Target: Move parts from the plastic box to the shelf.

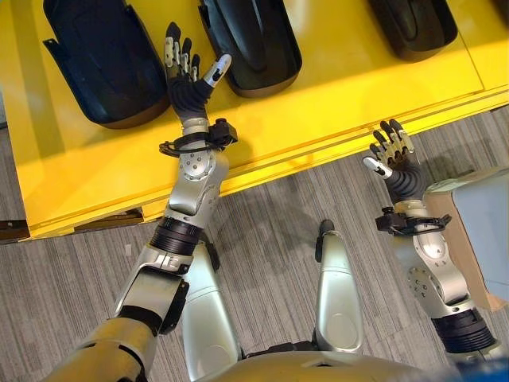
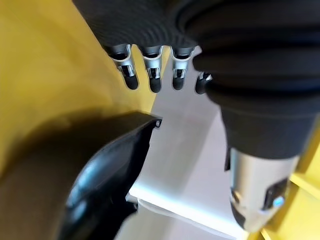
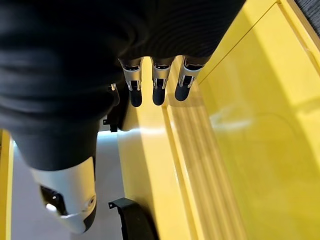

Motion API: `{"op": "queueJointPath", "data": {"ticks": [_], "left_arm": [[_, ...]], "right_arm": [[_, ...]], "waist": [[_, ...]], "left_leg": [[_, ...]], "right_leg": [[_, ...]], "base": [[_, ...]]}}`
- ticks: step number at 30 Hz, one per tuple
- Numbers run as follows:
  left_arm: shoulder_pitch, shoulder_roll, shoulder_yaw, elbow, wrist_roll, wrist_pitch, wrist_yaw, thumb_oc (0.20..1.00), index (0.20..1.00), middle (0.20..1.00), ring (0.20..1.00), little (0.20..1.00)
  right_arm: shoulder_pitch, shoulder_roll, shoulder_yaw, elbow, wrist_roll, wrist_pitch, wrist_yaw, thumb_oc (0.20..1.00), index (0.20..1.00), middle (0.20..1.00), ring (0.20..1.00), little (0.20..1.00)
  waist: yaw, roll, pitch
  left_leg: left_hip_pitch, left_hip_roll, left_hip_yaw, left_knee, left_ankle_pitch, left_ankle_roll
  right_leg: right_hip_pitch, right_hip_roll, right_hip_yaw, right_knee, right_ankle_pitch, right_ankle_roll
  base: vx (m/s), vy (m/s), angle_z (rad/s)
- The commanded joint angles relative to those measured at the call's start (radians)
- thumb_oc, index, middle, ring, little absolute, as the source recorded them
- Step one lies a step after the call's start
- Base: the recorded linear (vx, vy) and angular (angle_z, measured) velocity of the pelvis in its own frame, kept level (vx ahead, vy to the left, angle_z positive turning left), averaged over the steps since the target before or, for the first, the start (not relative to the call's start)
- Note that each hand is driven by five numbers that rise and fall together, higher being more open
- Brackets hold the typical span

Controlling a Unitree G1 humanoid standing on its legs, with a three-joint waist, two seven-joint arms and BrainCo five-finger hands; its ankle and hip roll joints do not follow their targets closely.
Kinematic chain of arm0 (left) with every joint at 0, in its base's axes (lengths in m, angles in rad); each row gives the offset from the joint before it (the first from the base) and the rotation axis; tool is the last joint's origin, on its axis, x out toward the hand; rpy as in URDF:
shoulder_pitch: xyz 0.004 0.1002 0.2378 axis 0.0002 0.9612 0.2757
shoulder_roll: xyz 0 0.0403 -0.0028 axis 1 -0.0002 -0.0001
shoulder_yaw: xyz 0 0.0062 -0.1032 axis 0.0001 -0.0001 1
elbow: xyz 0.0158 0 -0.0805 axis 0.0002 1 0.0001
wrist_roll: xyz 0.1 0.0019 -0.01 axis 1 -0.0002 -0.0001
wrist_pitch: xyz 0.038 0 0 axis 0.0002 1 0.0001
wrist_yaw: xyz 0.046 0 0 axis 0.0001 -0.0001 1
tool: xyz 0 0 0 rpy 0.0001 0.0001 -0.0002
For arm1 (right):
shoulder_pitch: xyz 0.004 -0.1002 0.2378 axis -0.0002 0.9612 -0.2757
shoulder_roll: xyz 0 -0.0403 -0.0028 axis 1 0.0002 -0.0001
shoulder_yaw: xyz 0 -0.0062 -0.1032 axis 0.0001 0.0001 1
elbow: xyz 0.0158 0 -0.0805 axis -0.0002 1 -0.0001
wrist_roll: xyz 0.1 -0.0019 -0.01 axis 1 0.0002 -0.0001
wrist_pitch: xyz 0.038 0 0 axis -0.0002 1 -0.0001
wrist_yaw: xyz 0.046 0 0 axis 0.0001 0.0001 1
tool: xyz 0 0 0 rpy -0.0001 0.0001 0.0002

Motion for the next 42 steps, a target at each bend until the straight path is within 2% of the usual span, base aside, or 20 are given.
{"op": "queueJointPath", "data": {"ticks": [1, 42], "left_arm": [[-0.02, 0.011, -0.003, 0.014, 0.037, -0.027, 0.011, 1.0, 1.0, 1.0, 1.0, 1.0], [0.064, 0.027, 0.075, -0.028, 0.078, -0.027, 0.035, 1.0, 1.0, 1.0, 1.0, 1.0]], "right_arm": [[-0.011, 0.034, -0.047, -0.005, 0.01, -0.07, -0.011, 1.0, 1.0, 1.0, 1.0, 1.0], [-0.009, 0.044, -0.049, 0.009, 0.01, -0.071, -0.012, 1.0, 1.0, 1.0, 1.0, 1.0]], "waist": [[0.007, 0.018, -0.002], [0.02, 0.019, 0.004]], "left_leg": [[0.013, 0.004, -0.017, -0.043, 0.025, 0.031], [0.013, -0.001, -0.016, -0.034, 0.015, 0.037]], "right_leg": [[-0.043, 0.004, -0.003, 0.162, -0.101, -0.101], [-0.044, 0.005, 0.0, 0.174, -0.107, -0.103]], "base": [[0.0, 0.0, 0.0], [0.0, 0.0, 0.0]]}}
